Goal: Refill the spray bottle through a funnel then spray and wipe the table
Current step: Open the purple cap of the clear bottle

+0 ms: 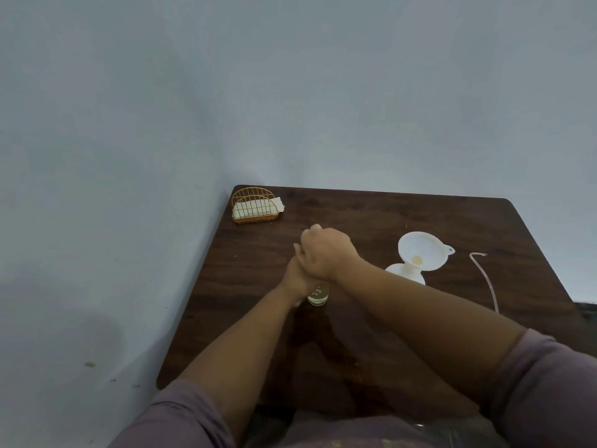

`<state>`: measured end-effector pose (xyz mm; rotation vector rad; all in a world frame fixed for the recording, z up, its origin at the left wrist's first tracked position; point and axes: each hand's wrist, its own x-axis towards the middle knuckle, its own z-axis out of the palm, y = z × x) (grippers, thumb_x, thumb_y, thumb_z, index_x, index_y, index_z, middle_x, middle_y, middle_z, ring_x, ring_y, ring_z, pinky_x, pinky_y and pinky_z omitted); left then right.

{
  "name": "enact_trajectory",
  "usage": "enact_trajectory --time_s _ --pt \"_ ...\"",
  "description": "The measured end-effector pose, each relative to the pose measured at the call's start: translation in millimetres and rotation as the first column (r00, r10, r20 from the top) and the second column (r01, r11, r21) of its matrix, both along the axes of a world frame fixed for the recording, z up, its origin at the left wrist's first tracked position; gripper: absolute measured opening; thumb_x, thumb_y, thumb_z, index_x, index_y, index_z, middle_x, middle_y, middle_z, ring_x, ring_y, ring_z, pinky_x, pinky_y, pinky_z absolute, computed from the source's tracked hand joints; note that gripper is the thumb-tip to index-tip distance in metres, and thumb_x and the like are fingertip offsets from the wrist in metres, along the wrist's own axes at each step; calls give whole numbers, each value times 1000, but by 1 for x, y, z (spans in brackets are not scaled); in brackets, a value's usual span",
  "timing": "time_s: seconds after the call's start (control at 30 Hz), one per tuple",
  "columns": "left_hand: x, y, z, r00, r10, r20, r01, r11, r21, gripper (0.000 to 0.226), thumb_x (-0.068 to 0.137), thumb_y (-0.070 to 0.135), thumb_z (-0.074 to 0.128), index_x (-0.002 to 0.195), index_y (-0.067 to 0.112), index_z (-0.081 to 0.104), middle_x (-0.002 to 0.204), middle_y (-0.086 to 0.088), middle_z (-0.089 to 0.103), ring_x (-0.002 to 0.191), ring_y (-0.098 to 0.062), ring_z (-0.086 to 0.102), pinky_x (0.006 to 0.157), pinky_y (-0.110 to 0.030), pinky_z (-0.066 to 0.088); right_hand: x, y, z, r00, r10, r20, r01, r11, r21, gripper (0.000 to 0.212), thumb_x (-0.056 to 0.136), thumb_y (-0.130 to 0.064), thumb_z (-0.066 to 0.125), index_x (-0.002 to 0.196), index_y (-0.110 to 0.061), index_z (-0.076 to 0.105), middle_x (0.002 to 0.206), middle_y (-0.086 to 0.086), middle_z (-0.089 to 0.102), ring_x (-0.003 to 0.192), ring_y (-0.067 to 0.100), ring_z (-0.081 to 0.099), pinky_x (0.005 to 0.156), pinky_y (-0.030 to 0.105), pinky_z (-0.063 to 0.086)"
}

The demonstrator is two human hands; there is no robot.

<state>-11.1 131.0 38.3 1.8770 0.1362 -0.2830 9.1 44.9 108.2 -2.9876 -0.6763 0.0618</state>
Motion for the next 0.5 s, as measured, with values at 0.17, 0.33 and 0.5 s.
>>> enact_trajectory --time_s 0.17,0.33,0.5 --pt "3 -2 -7 999 -28 -22 27 999 -44 49 71 -5 79 116 7 63 106 -3 69 100 -17 66 79 -28 57 5 -16 3 978 207 11 -205 972 -114 42 101 -40 25 101 -10 54 97 7 53 82 27 59 60 33 35" --pt "5 2 -5 991 -124 -41 122 991 -51 46 69 -14 72 111 2 62 102 -6 66 94 -16 63 77 -30 54 9 -27 6 890 456 3 -451 882 -138 33 99 -36 30 104 -13 53 99 5 53 75 23 56 62 33 41" --pt "7 3 -6 989 -142 -46 138 988 -71 47 69 -13 71 111 6 61 106 -12 66 101 -26 65 81 -37 57 5 -20 15 940 316 -130 -336 926 -172 27 97 -32 41 117 -16 48 114 7 44 101 24 49 81 35 42"
